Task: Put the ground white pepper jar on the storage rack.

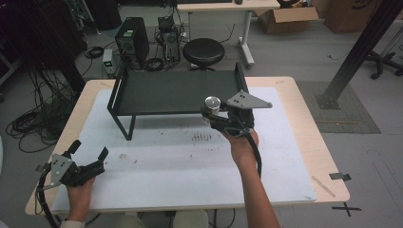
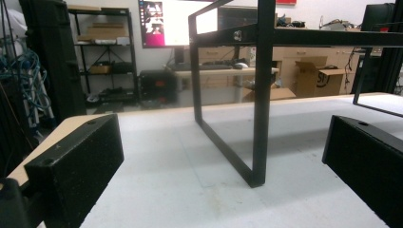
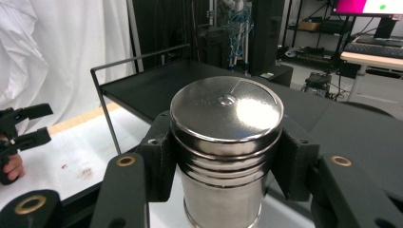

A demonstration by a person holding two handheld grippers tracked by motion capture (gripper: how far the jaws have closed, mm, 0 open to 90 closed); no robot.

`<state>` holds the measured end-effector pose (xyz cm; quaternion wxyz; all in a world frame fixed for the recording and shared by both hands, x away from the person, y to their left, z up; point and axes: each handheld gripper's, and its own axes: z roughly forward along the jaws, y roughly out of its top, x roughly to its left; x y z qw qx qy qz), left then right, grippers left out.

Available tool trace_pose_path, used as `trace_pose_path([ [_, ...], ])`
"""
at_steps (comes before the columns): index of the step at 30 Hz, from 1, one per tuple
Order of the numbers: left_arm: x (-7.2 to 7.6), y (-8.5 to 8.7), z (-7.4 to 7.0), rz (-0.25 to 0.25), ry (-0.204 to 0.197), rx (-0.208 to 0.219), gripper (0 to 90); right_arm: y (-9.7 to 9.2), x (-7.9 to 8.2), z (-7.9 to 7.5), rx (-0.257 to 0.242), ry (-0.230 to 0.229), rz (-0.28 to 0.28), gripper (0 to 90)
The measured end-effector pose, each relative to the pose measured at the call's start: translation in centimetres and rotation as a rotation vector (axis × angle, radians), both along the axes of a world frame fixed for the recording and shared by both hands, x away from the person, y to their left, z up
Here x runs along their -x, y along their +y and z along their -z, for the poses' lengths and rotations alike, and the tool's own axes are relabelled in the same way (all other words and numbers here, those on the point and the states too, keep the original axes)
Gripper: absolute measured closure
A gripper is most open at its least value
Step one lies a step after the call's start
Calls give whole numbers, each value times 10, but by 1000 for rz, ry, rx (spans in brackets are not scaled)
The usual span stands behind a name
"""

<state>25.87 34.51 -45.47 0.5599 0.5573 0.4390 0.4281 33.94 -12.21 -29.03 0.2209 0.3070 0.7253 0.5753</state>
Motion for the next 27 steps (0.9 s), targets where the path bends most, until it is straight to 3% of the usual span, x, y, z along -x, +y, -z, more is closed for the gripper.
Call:
trace_pose_path([
  [17,0,0,0,0,0,-2,2,24,-39,-27,0,-25,-12,489],
  [27,0,0,0,-1,2,0,2,30,-63,-36,9,-34,11,489],
])
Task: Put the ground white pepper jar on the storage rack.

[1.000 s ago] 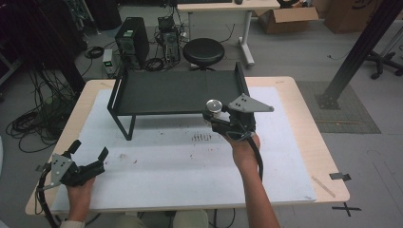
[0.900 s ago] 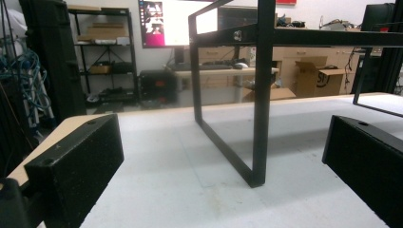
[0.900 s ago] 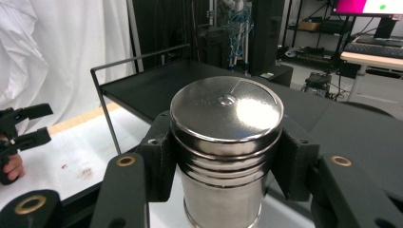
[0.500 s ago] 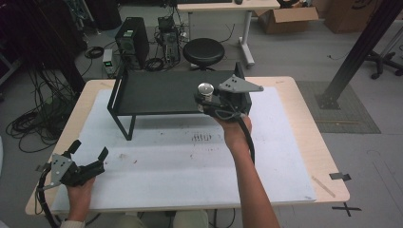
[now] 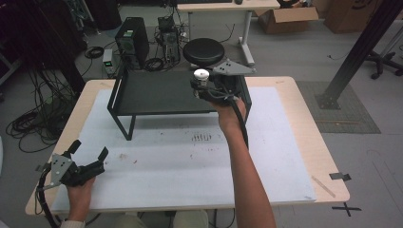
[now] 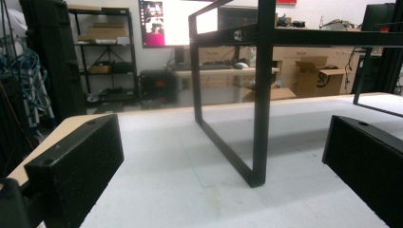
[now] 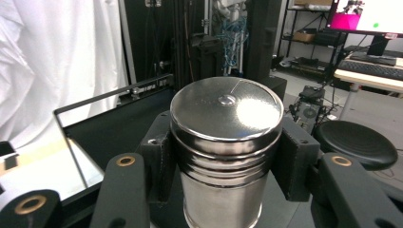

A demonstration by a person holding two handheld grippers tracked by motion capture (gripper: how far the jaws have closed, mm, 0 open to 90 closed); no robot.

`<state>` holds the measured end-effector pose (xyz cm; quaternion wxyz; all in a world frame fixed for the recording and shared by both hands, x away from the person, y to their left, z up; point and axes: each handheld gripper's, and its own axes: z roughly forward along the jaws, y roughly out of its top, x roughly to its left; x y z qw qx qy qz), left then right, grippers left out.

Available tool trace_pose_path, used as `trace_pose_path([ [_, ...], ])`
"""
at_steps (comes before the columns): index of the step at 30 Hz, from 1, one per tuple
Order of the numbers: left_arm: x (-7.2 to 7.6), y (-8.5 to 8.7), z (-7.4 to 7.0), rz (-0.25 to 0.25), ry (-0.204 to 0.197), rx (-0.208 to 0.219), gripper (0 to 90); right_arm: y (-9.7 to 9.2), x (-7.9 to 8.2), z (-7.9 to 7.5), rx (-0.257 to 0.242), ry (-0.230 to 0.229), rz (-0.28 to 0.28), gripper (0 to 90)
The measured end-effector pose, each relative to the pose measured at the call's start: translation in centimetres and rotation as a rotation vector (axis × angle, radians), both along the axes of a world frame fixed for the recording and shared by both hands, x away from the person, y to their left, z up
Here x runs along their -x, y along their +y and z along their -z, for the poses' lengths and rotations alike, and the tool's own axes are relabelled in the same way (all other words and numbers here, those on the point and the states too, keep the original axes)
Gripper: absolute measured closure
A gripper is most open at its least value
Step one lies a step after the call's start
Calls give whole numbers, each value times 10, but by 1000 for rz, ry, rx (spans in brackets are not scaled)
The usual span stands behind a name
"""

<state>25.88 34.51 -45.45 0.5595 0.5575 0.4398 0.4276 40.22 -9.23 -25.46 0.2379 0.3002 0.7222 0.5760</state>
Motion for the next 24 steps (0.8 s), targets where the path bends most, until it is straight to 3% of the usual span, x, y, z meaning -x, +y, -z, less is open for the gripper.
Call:
trace_pose_path([
  [11,0,0,0,1,0,0,2,8,-28,1,21,8,42,489],
  [24,0,0,0,2,0,3,2,15,-65,23,44,72,126,489],
])
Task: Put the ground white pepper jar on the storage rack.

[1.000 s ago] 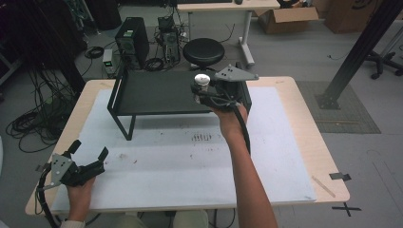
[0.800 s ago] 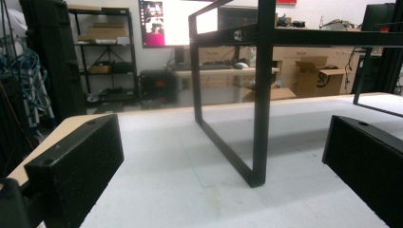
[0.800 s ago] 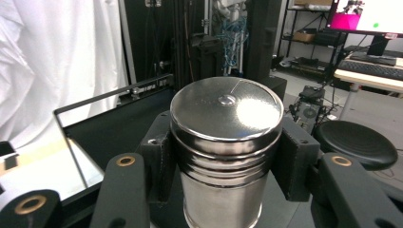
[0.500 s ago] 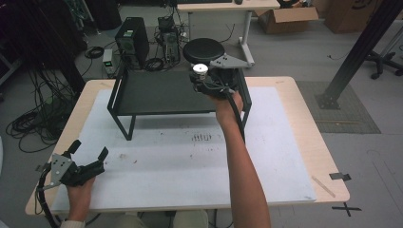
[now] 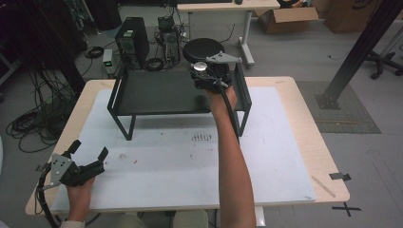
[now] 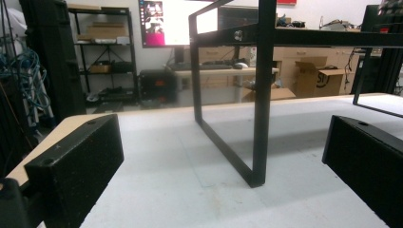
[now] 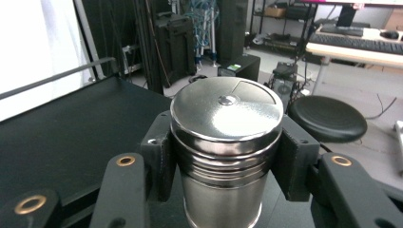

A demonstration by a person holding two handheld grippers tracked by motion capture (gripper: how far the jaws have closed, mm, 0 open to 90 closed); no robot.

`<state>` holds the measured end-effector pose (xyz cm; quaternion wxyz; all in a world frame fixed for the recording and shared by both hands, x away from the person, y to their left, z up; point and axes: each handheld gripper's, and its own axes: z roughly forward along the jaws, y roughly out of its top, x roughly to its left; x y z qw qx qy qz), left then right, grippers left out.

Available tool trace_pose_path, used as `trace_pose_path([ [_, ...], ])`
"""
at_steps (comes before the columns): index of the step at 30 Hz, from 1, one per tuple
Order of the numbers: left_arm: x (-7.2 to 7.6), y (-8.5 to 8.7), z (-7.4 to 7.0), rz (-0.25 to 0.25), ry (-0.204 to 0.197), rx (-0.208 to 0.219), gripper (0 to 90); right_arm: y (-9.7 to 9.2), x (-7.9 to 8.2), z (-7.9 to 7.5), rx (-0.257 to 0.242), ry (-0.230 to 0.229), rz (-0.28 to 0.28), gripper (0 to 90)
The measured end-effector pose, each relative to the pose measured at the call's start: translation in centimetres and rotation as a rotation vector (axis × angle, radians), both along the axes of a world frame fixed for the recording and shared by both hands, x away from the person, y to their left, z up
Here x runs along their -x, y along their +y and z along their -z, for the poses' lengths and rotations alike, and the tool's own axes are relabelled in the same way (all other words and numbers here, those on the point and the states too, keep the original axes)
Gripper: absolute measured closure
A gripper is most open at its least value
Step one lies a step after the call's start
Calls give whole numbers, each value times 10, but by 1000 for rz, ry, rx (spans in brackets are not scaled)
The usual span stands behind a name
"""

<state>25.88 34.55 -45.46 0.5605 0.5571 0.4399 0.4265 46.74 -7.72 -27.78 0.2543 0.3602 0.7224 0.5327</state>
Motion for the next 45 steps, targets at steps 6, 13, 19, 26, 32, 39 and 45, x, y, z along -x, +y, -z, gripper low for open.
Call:
trace_pose_path([
  [6,0,0,0,-1,2,3,2,3,-8,9,1,34,16,489],
  [13,0,1,0,-1,-2,7,2,3,-14,17,-2,72,22,488],
  [19,0,1,0,0,-4,8,2,5,-14,21,-5,88,22,488],
  [26,0,1,0,0,-4,11,2,7,-14,24,-16,106,21,485],
  [32,0,1,0,0,-5,11,2,7,-13,24,-30,104,19,443],
  [39,0,1,0,0,-5,12,2,4,-11,20,-54,93,31,345],
  [45,0,1,0,0,-4,9,3,-2,-9,18,-83,101,53,194],
])
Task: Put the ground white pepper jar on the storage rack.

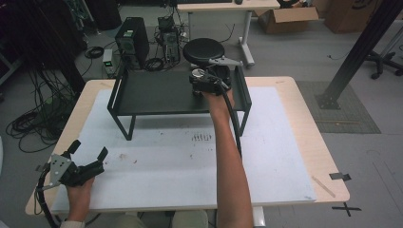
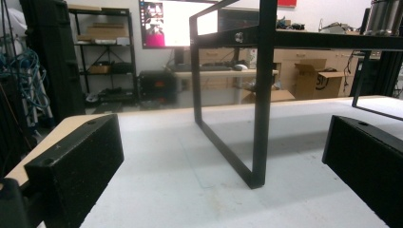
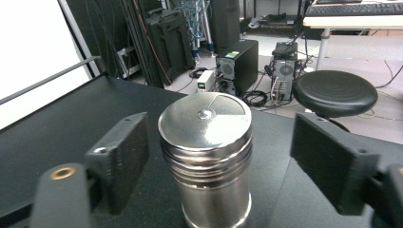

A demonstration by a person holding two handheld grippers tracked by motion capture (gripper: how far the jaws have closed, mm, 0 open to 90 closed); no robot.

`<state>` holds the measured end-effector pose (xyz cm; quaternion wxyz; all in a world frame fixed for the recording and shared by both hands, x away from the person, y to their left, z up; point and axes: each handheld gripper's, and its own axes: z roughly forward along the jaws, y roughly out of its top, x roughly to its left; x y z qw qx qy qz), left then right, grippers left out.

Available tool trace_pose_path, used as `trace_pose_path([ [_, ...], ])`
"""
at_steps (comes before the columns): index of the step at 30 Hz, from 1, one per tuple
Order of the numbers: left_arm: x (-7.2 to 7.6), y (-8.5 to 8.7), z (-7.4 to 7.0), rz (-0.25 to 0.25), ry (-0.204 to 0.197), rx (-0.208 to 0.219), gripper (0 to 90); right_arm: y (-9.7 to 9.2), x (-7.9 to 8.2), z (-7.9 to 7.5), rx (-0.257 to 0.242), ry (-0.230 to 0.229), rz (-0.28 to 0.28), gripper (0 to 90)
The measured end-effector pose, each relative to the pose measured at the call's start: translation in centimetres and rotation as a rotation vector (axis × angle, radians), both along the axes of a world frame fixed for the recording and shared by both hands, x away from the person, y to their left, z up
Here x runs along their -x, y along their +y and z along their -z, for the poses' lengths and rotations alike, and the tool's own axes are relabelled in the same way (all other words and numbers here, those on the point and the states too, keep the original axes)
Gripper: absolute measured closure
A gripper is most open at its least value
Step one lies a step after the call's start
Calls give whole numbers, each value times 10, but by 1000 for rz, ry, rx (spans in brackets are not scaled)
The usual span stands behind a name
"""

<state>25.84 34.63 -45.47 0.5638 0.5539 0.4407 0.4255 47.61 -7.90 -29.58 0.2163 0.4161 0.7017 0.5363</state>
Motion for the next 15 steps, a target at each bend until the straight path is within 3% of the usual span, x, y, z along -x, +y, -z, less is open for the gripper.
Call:
trace_pose_path([
  [9,0,-1,0,0,3,-6,2,-9,10,-12,-19,-45,20,12],
  [15,0,-1,0,0,3,-8,2,-17,18,-18,8,-50,27,0],
])
